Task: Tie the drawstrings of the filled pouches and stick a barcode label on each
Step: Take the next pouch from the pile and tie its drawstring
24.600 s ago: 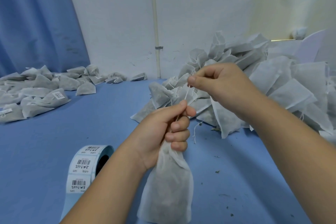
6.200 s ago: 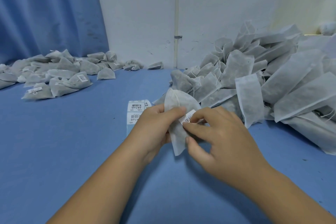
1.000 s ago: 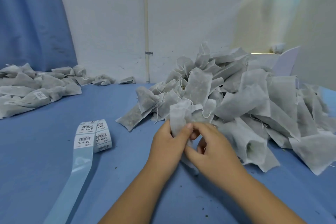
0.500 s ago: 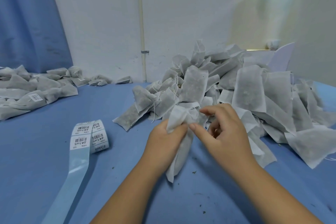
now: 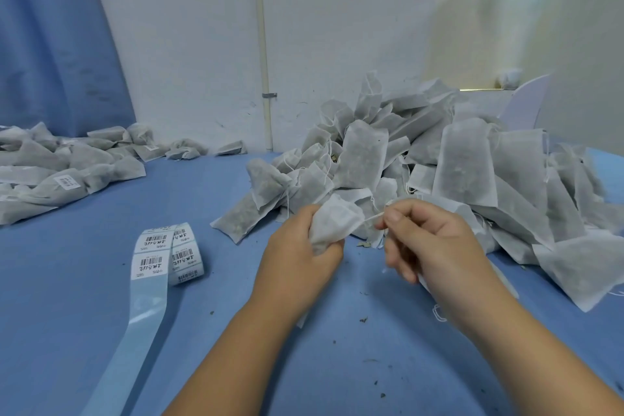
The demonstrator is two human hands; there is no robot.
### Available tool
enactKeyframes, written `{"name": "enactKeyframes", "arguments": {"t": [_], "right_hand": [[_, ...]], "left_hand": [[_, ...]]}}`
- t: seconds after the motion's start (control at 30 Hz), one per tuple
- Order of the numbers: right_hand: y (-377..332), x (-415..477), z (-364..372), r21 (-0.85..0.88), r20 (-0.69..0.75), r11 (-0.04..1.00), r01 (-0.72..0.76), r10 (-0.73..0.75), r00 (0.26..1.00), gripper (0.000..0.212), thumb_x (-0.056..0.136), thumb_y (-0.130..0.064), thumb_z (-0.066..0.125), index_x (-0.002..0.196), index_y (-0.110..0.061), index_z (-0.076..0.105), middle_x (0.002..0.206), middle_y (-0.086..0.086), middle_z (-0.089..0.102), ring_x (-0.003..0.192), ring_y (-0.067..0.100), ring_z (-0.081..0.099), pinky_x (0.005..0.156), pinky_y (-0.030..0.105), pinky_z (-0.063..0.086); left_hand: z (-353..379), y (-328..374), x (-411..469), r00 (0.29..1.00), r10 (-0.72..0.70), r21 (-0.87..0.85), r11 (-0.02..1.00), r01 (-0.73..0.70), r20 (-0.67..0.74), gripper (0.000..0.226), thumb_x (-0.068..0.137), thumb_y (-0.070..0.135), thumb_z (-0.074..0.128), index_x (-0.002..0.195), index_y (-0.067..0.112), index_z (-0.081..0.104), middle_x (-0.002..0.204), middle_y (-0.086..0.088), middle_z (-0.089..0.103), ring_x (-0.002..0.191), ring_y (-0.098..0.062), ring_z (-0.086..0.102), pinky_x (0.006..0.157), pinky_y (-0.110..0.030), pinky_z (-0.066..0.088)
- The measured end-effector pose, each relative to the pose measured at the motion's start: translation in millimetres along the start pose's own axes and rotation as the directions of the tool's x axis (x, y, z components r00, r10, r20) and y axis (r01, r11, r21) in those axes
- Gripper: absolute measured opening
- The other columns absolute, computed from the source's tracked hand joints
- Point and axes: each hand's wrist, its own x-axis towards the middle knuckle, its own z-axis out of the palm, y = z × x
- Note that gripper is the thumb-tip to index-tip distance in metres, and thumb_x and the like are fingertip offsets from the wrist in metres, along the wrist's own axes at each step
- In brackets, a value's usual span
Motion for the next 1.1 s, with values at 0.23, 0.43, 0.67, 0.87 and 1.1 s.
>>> {"name": "enactKeyframes", "arguments": {"t": [0.23, 0.43, 0.67, 0.87, 1.1], "right_hand": [[-10.3, 8.2, 5.9, 0.096, -0.033, 0.981, -0.172, 0.175, 0.984, 0.051, 0.090, -0.011, 0.052, 0.044, -0.024, 0.036, 0.044, -0.007, 0.029, 0.041, 0.012, 0.021, 0.038, 0.019, 0.021], [-52.7, 36.5, -2.9, 0.594, -0.027, 0.804, 0.005, 0.014, 1.000, 0.051, 0.092, -0.014, 0.041, 0.043, -0.025, 0.030, 0.038, -0.009, 0.018, 0.032, 0.007, 0.016, 0.037, 0.016, 0.013], [-32.4, 57.1, 4.8, 0.637, -0.075, 0.770, -0.037, 0.109, 0.991, 0.044, 0.098, -0.021, 0.043, 0.054, -0.018, 0.043, 0.035, -0.007, 0.017, 0.030, 0.007, 0.014, 0.036, 0.016, 0.010], [-36.7, 61.4, -13.3, 0.676, -0.118, 0.736, 0.032, 0.065, 0.991, 0.047, 0.097, -0.020, 0.043, 0.050, -0.018, 0.045, 0.032, -0.008, 0.018, 0.028, 0.007, 0.015, 0.036, 0.014, 0.012], [-25.2, 53.7, 3.2, 0.460, -0.013, 0.887, -0.038, 0.050, 0.999, 0.031, 0.099, -0.020, 0.047, 0.070, -0.009, 0.050, 0.040, -0.009, 0.021, 0.035, 0.007, 0.017, 0.040, 0.019, 0.011]], "left_hand": [[-3.5, -18.9, 2.7, 0.998, 0.024, 0.134, 0.990, -0.033, 0.064, 0.044, 0.079, 0.019, 0.067, 0.103, 0.049, 0.046, 0.095, 0.022, 0.061, 0.088, -0.002, 0.056, 0.070, -0.021, 0.046], [-2.2, -16.7, 3.1, 0.991, 0.075, 0.076, 0.994, -0.084, 0.112, 0.056, 0.078, 0.017, 0.065, 0.116, 0.051, 0.043, 0.103, 0.026, 0.054, 0.091, 0.010, 0.050, 0.070, -0.003, 0.037], [-4.2, -13.8, -0.2, 0.950, 0.170, 0.130, 0.969, -0.209, 0.263, 0.049, 0.083, 0.075, 0.030, 0.132, 0.071, 0.028, 0.126, 0.028, 0.057, 0.114, 0.011, 0.047, 0.089, -0.005, 0.033], [-1.1, -1.5, -1.8, 0.959, 0.188, 0.057, 0.977, -0.204, 0.211, 0.029, 0.093, 0.062, 0.031, 0.106, 0.057, 0.057, 0.092, 0.032, 0.064, 0.090, 0.012, 0.056, 0.073, -0.006, 0.038], [-16.5, -0.5, 5.3, 0.987, 0.067, -0.003, 0.998, -0.067, 0.143, 0.033, 0.097, 0.018, 0.051, 0.073, 0.036, 0.064, 0.070, 0.017, 0.063, 0.071, 0.002, 0.058, 0.069, -0.013, 0.044]]}}
